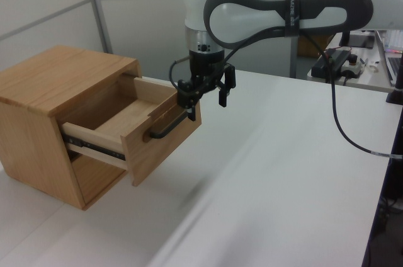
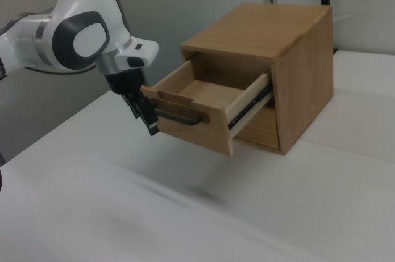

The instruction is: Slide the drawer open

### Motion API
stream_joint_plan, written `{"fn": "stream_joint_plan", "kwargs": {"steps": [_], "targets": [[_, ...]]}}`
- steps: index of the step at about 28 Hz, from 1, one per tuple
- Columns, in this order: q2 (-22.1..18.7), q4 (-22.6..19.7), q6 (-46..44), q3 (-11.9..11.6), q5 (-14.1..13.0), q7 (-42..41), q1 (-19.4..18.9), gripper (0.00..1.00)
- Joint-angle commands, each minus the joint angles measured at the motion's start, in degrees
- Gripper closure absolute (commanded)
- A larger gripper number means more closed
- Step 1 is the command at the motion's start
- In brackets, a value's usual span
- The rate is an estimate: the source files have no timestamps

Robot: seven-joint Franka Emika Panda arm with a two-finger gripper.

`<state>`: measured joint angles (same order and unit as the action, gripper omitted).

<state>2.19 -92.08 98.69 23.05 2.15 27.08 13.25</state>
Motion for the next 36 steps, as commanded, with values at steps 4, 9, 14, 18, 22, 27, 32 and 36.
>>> {"fn": "stream_joint_plan", "kwargs": {"steps": [4, 9, 14, 18, 22, 27, 32, 36], "targets": [[-0.34, 1.55, -4.46, -0.55, -0.83, -12.3, 1.78, 0.0], [-0.34, 2.87, -7.54, -0.55, -0.65, -16.0, 1.87, 0.0], [-0.34, 3.75, -9.65, -0.55, -0.48, -17.32, 1.78, 0.0], [-0.34, 4.71, -11.14, -0.46, -0.3, -17.67, 1.87, 0.0], [-0.34, 4.98, -11.85, -0.55, -0.3, -17.67, 1.87, 0.0], [-0.34, 4.98, -11.94, -0.63, 0.23, -17.67, 1.95, 0.0], [-0.34, 5.07, -12.2, -0.63, 0.31, -17.67, 1.95, 0.0], [-0.34, 6.03, -12.82, -0.63, 0.23, -17.67, 1.87, 0.0]]}}
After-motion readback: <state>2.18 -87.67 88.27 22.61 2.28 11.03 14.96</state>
